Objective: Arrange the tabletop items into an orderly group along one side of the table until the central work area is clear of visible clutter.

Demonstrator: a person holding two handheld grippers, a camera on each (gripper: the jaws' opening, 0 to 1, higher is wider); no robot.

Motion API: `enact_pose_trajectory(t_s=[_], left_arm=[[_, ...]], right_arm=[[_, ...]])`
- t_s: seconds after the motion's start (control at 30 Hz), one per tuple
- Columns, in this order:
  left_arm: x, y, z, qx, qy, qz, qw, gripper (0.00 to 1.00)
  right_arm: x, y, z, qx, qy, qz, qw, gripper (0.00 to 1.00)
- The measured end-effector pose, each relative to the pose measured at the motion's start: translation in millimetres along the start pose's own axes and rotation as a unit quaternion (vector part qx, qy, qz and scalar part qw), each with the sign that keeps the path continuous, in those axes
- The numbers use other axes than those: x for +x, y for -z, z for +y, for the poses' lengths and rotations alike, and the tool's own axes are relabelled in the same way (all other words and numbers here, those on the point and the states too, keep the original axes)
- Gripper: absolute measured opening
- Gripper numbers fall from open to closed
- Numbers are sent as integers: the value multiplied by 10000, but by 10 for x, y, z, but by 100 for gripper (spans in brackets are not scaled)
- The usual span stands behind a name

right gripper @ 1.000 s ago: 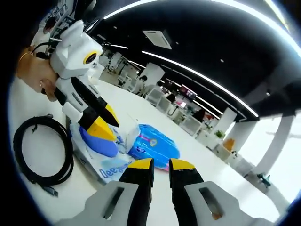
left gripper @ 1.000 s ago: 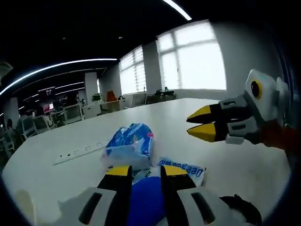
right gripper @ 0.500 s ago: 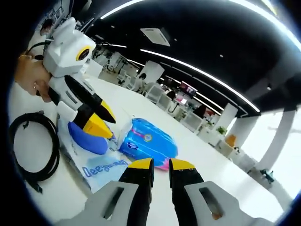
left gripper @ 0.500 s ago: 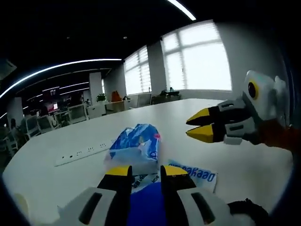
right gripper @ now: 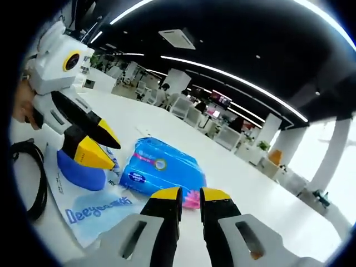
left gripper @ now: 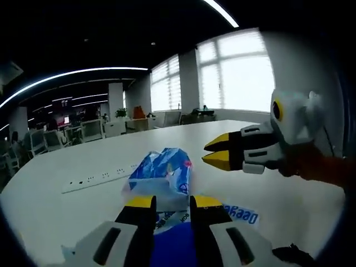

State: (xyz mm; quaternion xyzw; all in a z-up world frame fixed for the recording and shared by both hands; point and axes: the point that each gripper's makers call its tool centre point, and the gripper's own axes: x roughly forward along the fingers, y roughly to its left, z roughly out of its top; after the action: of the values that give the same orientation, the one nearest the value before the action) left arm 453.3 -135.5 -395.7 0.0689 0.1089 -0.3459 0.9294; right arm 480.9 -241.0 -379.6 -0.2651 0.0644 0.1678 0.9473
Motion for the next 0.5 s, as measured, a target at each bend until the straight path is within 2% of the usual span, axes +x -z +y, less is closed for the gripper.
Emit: enact_pose_trajectory(t_s=[0.07,0.23,0.5], left_arm=[[14,-34,21,-186,-34,-45,9998,23],[80,-9,-41,-33,-6,24,10000,23],[197,-17,-88,32,7,33,10000,23]], right_arm=[[37,41,-3,122,-8,-36,9999,11],[143,134,-30,272,47,0,9996,12],[269,128,-103,580,172,-109,9981,12]])
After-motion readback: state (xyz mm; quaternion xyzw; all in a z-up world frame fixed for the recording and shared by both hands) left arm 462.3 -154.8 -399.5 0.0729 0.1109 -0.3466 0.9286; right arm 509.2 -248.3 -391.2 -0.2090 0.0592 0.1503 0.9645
